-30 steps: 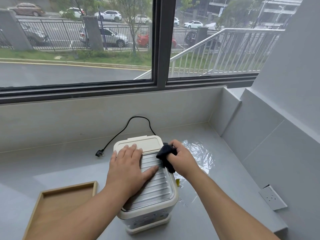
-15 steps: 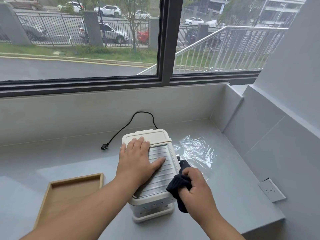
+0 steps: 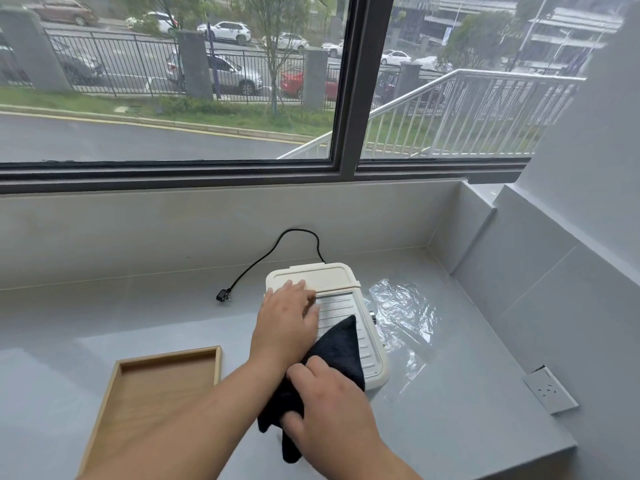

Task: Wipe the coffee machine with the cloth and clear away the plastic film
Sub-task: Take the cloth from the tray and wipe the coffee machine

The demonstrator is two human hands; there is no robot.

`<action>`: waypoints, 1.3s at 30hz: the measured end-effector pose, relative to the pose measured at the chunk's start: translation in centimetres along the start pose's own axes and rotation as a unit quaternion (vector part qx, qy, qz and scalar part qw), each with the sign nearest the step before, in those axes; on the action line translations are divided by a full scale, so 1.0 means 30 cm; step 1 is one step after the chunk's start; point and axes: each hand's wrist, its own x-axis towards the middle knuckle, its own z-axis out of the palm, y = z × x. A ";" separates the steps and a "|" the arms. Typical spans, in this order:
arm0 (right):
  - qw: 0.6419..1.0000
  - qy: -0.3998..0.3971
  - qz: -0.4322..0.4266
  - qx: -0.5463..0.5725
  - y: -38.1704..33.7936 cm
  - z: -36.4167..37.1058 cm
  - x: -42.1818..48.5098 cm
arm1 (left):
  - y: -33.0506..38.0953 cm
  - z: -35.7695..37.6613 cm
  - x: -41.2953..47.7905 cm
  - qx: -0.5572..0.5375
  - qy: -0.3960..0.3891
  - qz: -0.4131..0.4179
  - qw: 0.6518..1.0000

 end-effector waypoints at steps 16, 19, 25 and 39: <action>0.981 -0.028 0.127 0.145 -0.077 -0.017 0.296 | -0.127 -0.182 -0.168 -0.300 0.087 -0.210 0.927; 0.959 -0.046 0.164 0.227 -0.053 -0.046 0.338 | -0.114 -0.186 -0.205 -0.283 0.082 -0.184 0.938; 0.896 -0.104 0.191 0.387 0.005 -0.094 0.364 | -0.099 -0.165 -0.208 -0.230 0.030 -0.096 0.968; 0.995 0.094 0.015 -0.005 0.199 -0.056 0.225 | -0.162 -0.116 -0.031 -0.140 0.071 -0.121 0.980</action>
